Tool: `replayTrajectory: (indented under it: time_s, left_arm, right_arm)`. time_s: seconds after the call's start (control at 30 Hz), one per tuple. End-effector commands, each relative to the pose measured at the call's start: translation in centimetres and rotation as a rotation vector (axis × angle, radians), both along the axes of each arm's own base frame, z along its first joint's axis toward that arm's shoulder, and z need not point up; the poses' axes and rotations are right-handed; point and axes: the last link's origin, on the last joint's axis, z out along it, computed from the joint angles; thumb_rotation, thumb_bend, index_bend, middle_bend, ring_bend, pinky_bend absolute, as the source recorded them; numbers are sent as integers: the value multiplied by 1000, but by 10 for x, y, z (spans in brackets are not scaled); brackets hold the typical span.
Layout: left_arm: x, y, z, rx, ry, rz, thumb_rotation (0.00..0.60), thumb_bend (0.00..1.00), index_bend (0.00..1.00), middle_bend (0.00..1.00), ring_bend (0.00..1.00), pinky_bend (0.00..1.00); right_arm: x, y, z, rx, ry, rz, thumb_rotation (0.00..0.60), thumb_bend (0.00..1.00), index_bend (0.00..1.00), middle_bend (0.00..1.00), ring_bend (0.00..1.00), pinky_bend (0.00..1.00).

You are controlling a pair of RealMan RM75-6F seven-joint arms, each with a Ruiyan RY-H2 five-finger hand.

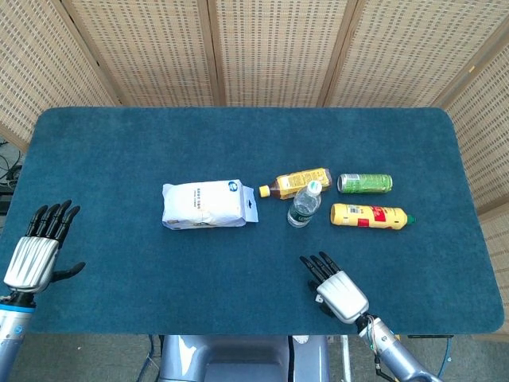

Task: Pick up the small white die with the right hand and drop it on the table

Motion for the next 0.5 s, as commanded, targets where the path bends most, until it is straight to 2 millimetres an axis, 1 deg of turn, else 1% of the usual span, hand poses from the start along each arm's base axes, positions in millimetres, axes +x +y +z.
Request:
replayTrajectory:
  time_s: [0.03,0.1,0.23,0.5]
  left_arm:
    - [0,0,0,1,0,0,600,30,0,0,0,0]
    - [0,0,0,1,0,1,600,31,0,0,0,0]
    - [0,0,0,1,0,0,600,31,0,0,0,0]
    - [0,0,0,1,0,0,600,30,0,0,0,0]
  right_arm:
    - [-1,0,0,1,3,-2,600,260,453,0,0,0]
    - [-2,-1,0,-1,5,-6,600,260,453,0,0,0]
    - [-4,-1,0,-1,7,-11,600,309,459,3,0,0]
    - [-3,1,-3,8,6,-7,600,311,479,13,0,0]
